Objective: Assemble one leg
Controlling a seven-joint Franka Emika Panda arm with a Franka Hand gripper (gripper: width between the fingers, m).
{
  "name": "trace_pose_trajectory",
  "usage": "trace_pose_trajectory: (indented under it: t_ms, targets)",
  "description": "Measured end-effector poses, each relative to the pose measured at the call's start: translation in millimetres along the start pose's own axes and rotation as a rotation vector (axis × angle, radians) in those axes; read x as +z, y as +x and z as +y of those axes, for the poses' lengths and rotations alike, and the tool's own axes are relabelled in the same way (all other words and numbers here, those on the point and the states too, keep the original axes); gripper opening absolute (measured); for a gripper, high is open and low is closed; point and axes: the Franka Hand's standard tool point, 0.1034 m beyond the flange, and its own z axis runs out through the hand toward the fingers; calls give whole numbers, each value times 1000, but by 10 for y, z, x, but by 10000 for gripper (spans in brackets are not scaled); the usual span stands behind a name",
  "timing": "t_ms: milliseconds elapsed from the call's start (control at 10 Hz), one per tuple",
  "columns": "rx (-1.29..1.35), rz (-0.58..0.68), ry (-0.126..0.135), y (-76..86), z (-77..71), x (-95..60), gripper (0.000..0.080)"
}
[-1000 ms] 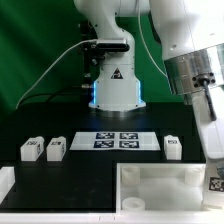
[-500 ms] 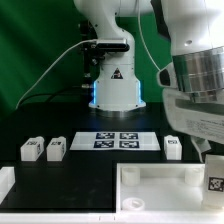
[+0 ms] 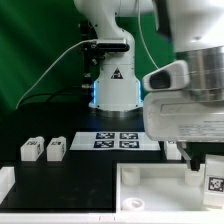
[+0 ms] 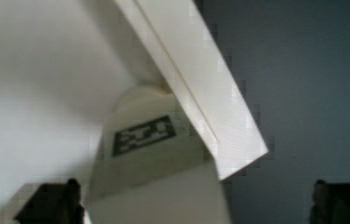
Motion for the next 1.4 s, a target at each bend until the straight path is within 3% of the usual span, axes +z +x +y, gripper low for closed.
trace_pose_trajectory:
  t_ms: [100,300,400,500,600,700,1000,1200,1300,1400]
  targets:
    - [-136,16,-24,-5,-25,26,649]
    - [-63,11,-14,-10,-27,32,626]
    - [31,9,-9,-13,-32,33,455]
    - [128,8,-11,0,5,29,455]
    - [213,9,-10,11,21,30,330]
    - [323,7,-4,21,39,30,329]
    - [751,54,101,65,217,35,328]
    - [1049,42,151,23,243,43,324]
    - [1098,45,171,7,248,41,324]
    - [1026,48,168,6,243,38,324]
